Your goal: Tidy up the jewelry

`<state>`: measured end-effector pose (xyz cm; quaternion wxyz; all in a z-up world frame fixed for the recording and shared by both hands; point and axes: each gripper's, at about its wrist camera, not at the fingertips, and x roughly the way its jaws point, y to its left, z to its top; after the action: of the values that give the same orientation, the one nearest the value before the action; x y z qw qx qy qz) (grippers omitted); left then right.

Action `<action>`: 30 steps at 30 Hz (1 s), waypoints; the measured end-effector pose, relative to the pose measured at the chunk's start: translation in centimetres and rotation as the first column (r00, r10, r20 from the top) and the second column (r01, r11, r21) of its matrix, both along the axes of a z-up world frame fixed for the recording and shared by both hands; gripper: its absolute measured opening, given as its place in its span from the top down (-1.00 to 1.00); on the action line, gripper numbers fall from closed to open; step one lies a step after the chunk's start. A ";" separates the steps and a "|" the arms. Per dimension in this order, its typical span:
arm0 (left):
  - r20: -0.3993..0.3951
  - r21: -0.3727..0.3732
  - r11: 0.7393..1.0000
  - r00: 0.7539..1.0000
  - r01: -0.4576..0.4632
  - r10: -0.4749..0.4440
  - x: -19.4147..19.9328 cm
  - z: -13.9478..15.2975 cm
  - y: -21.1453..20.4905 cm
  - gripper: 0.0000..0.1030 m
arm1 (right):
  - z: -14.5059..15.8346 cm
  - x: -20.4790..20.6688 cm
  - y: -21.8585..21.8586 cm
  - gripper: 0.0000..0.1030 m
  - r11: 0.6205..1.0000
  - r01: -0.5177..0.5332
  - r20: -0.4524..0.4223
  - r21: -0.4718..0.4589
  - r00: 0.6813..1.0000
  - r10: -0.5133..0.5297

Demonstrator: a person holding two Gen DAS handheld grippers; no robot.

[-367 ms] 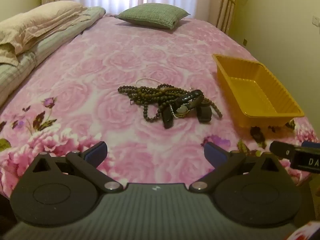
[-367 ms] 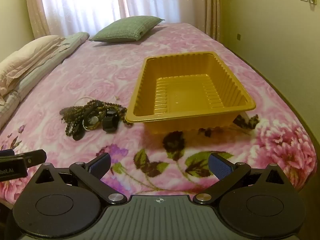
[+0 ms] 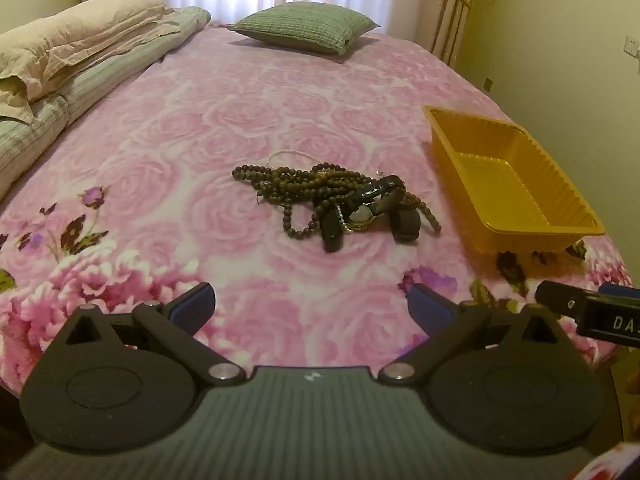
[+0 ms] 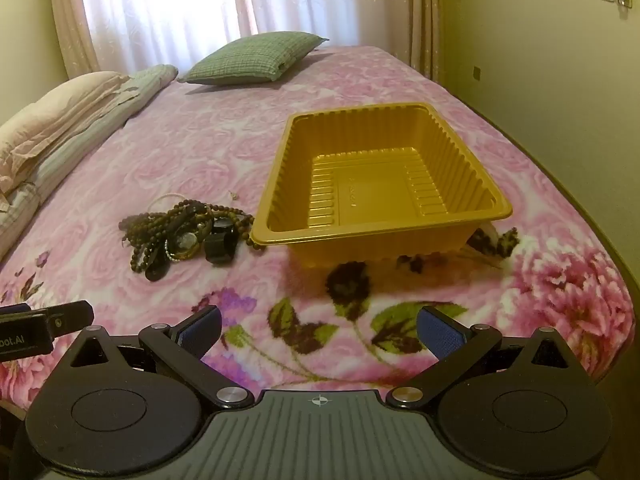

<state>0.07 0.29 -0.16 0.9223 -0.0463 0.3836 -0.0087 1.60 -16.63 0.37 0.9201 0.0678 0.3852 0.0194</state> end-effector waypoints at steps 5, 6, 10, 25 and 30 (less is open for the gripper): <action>-0.001 -0.005 1.000 1.000 0.002 -0.002 0.0 0.0 0.1 -0.97 | 0.0 0.0 -0.1 -0.99 1.000 0.003 0.002 0.000 1.000 -0.003; 0.000 -0.004 1.000 1.000 0.002 -0.002 0.0 0.0 0.2 -0.97 | 0.1 0.0 -0.1 -0.99 1.000 0.003 0.003 0.000 1.000 -0.003; 0.003 -0.004 1.000 1.000 0.002 -0.002 0.0 0.0 0.2 -0.97 | 0.0 0.3 -0.6 -0.99 1.000 0.002 0.003 0.002 1.000 -0.002; 0.005 -0.004 1.000 1.000 0.000 0.000 0.1 0.1 0.4 -0.97 | 0.4 0.1 -0.1 -0.99 1.000 0.004 0.006 -0.001 1.000 -0.004; 0.003 -0.002 1.000 1.000 -0.001 0.001 0.2 0.2 0.4 -0.97 | 0.5 0.2 -0.2 -0.99 1.000 0.006 0.005 -0.001 1.000 -0.006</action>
<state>0.27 0.68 0.05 0.9228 -0.0475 0.3822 -0.0088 1.83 -16.80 0.85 0.9212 0.0684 0.3826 0.0165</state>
